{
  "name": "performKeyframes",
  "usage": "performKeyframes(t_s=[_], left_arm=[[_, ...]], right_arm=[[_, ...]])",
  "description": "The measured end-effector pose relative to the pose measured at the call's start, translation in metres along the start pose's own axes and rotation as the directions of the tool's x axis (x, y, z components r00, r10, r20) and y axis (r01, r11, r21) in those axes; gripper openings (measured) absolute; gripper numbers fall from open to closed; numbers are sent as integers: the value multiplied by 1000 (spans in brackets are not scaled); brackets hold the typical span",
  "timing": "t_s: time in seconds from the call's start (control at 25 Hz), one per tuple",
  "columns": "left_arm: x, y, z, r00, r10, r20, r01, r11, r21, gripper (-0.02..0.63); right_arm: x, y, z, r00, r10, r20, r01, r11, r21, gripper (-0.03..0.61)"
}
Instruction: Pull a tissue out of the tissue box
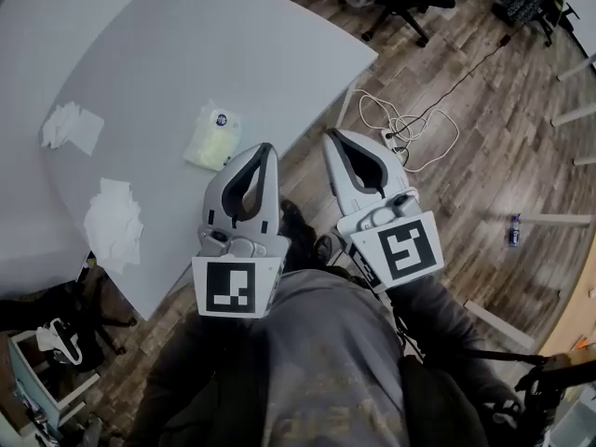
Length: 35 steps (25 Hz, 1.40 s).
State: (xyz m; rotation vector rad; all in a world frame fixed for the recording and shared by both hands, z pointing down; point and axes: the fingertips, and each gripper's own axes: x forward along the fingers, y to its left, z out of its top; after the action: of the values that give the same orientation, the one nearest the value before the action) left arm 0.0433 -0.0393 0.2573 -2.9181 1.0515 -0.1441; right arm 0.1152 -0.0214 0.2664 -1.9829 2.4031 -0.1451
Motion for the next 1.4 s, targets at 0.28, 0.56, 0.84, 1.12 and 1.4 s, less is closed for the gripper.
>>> performKeyframes(t_s=[0.28,0.56,0.84,1.12,1.4], left_arm=[[28,37,-24,995,96,-24,-97,995,-32,-2],[77,78,-51,980,182,-76,-187,980,-65,-2],[99,121,-55,944,307,-119,-319,943,-99,-2],[87,151,-63,868,469,-164,-491,860,-138,-2],[83,172,-85,685,696,-215,-728,665,-168,-2]], right_arm=[[59,-10,-17,994,108,-32,-108,994,-1,3],[141,-22,-40,961,260,-93,-260,966,16,2],[206,-3,-24,861,495,-119,-500,866,-15,3],[242,38,-41,702,681,-206,-703,710,-48,3],[256,59,-72,419,874,-246,-899,438,23,8]])
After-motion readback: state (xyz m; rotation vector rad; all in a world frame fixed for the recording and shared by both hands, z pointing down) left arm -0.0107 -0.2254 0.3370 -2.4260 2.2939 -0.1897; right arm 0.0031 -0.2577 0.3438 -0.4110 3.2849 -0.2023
